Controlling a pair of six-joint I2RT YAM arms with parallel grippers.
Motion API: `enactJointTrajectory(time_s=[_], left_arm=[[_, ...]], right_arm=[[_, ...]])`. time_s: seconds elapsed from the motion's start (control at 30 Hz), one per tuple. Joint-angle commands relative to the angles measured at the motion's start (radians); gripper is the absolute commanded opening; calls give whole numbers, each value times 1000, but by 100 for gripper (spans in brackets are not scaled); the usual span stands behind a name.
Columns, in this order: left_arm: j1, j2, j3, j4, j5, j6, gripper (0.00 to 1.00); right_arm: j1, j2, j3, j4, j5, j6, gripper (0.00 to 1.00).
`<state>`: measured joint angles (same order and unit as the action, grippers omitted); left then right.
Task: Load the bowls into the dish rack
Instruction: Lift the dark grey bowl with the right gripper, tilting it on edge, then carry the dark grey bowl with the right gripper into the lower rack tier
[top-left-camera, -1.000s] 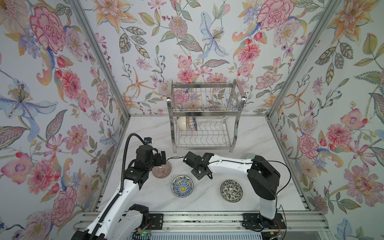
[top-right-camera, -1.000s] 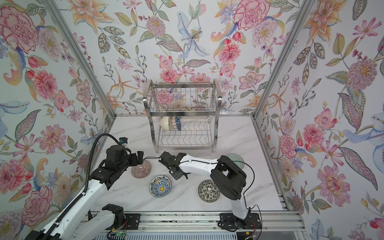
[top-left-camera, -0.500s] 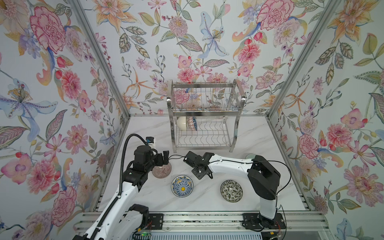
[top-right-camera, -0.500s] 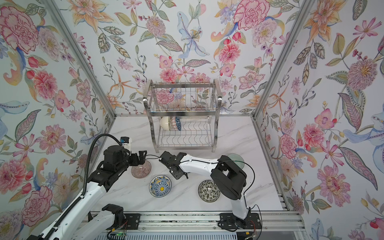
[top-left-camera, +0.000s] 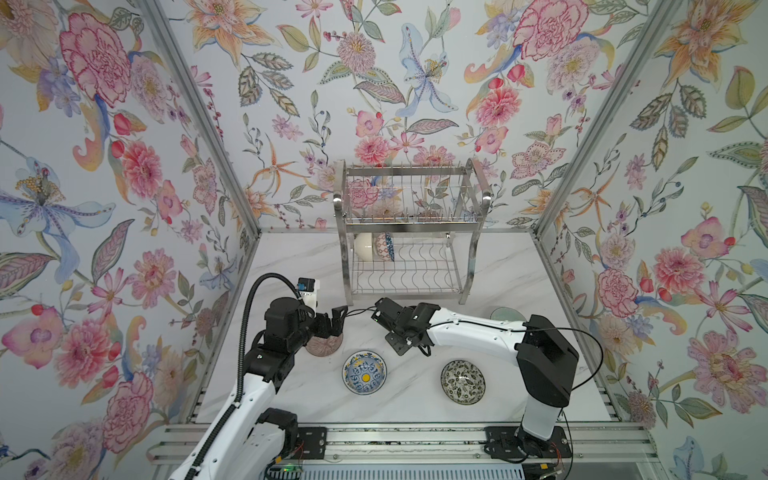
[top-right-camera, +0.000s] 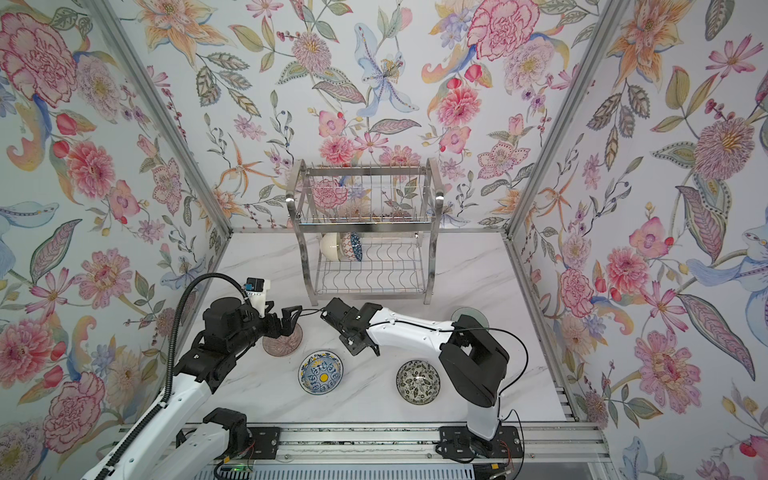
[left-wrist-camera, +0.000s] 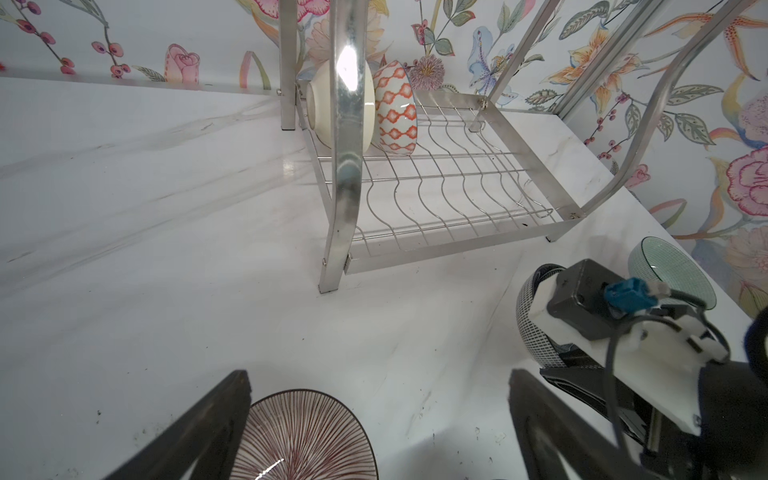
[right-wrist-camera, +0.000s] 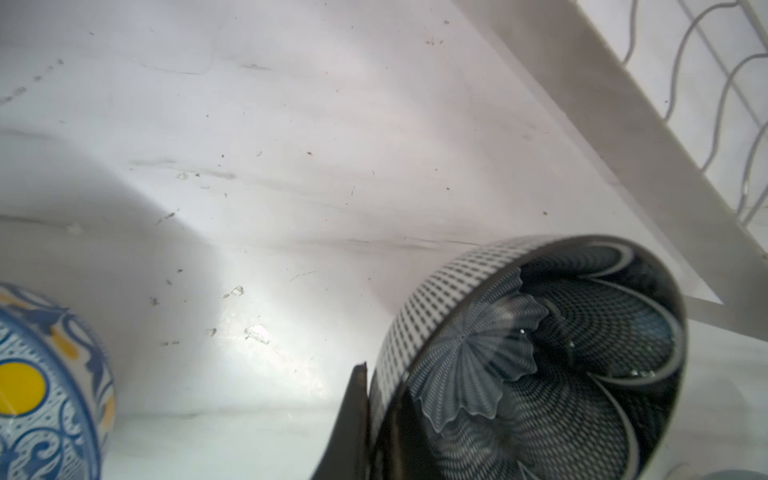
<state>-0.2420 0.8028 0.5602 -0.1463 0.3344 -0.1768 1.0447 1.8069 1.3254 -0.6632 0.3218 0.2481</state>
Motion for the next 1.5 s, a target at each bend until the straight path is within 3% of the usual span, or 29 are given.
enactJointTrajectory(time_s=[0.0,0.3,0.83,1.23,1.47], left_arm=[[3,-5,-11,36,72,15,99],[-10,-35,-20,53,113,17,99],[-36,-68,-21,60,130,11,99],[-60,-91,-23,52,114,21,99],[-64,-94,-25,53,118,22,99]], right_arm=[[-1,-71,-35,63,14,32,2],[0,-219,-190,305,-19,116,1],[-1,-461,-480,851,82,303,1],[-80,-428,-547,1266,109,340,1],[-153,-322,-549,1495,88,451,1]])
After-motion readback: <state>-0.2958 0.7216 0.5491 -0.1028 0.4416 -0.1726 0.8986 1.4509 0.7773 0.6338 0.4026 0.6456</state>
